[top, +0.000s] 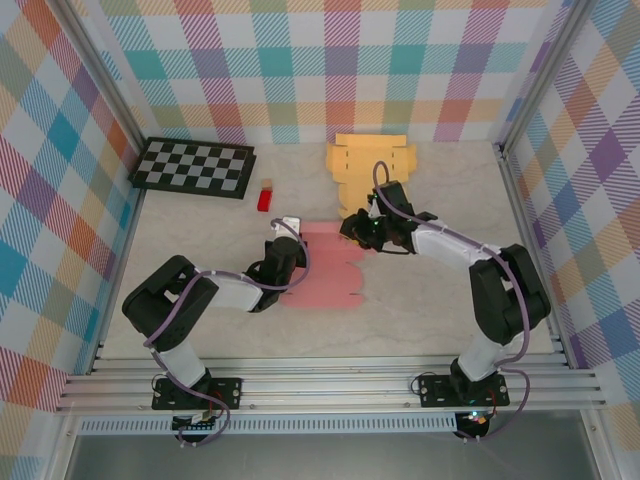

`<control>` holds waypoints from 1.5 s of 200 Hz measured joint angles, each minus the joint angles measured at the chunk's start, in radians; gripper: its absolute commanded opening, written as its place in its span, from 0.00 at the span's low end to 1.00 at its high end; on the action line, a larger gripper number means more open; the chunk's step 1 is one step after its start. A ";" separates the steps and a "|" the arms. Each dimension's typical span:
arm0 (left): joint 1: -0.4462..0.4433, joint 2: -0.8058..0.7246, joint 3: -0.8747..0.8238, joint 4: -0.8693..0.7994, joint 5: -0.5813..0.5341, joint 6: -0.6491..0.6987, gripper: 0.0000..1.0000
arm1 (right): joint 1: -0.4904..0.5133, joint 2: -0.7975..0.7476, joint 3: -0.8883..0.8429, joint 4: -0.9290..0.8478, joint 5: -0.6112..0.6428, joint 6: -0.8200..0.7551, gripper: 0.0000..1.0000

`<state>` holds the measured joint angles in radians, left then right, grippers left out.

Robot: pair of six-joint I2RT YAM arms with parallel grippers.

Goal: Fold the paper box

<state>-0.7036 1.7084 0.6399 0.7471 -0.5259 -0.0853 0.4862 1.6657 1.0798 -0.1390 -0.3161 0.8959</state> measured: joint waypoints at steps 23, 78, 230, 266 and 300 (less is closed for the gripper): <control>-0.001 0.000 0.004 -0.016 0.000 -0.025 0.00 | 0.000 -0.078 -0.027 -0.034 0.053 -0.045 0.41; -0.002 0.000 0.008 -0.033 0.000 -0.075 0.00 | -0.035 -0.178 -0.133 -0.047 0.134 -0.150 0.27; -0.002 0.000 0.030 -0.100 0.010 -0.193 0.00 | -0.084 0.079 -0.222 0.220 0.142 -0.154 0.26; -0.002 0.002 0.037 -0.127 0.010 -0.196 0.00 | -0.081 0.078 -0.229 0.240 0.093 -0.111 0.17; -0.003 0.004 0.044 -0.152 0.007 -0.203 0.00 | -0.045 0.078 -0.181 0.206 0.072 -0.104 0.18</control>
<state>-0.7067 1.7123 0.6838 0.5949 -0.5190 -0.2886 0.4408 1.7439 0.8986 0.0669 -0.2440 0.7918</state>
